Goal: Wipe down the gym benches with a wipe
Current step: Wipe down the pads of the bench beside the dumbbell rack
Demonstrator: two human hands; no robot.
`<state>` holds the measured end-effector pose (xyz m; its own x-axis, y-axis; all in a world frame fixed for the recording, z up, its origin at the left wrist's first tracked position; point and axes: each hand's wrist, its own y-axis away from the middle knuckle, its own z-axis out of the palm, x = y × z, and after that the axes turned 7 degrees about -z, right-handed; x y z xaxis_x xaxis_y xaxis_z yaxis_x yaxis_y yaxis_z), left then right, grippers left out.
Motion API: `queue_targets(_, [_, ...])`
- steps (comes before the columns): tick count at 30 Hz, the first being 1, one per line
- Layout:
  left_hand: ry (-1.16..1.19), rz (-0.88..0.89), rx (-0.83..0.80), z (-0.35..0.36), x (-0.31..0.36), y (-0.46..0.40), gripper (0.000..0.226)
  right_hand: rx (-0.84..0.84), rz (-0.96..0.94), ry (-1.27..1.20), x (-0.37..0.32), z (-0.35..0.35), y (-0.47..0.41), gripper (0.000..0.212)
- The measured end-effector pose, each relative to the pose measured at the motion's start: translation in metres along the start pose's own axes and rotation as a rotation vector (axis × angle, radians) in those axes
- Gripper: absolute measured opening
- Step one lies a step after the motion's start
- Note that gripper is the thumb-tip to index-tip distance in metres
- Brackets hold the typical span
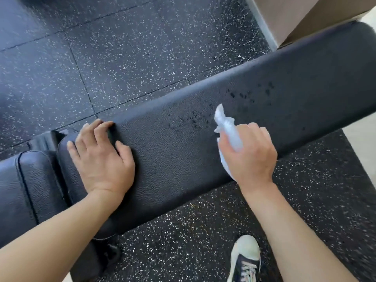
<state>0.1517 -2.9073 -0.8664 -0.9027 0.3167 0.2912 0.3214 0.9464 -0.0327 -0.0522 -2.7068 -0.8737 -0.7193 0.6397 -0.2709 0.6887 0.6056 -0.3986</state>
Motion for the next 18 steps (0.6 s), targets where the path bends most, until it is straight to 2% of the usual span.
queue_targets(2, [0.009,0.008,0.009,0.003,-0.002,-0.001,0.052,-0.08,0.053,0.048,-0.003,0.006,-0.004,0.029])
queue_targets(4, [0.016,0.007,0.011,0.004,-0.002,0.0,0.052,-0.205,-0.009,0.053,-0.038,0.014,0.001,0.043])
queue_targets(5, [0.015,0.008,0.016,0.005,-0.003,0.0,0.052,-0.22,-0.04,-0.012,-0.064,0.017,0.004,0.039])
queue_targets(7, [0.018,0.011,0.016,0.005,-0.005,0.0,0.053,-0.192,-0.109,-0.191,-0.12,0.026,0.012,0.023])
queue_targets(10, [0.034,0.012,0.014,0.006,-0.004,0.0,0.053,-0.139,-0.103,-0.32,-0.169,0.039,0.012,0.033])
queue_targets(12, [0.028,0.002,0.016,0.007,-0.003,0.0,0.053,-0.097,-0.081,-0.376,-0.166,0.042,0.011,0.038])
queue_targets(14, [0.022,0.005,0.024,0.008,-0.004,-0.001,0.053,-0.102,-0.185,-0.376,-0.15,0.037,0.008,0.033])
queue_targets(16, [0.013,0.02,0.031,0.009,-0.005,-0.001,0.052,-0.139,-0.307,-0.313,-0.123,0.036,-0.008,0.027])
queue_targets(18, [0.012,0.028,0.036,0.009,-0.006,-0.002,0.052,-0.132,-0.279,-0.206,-0.087,0.044,-0.048,0.028])
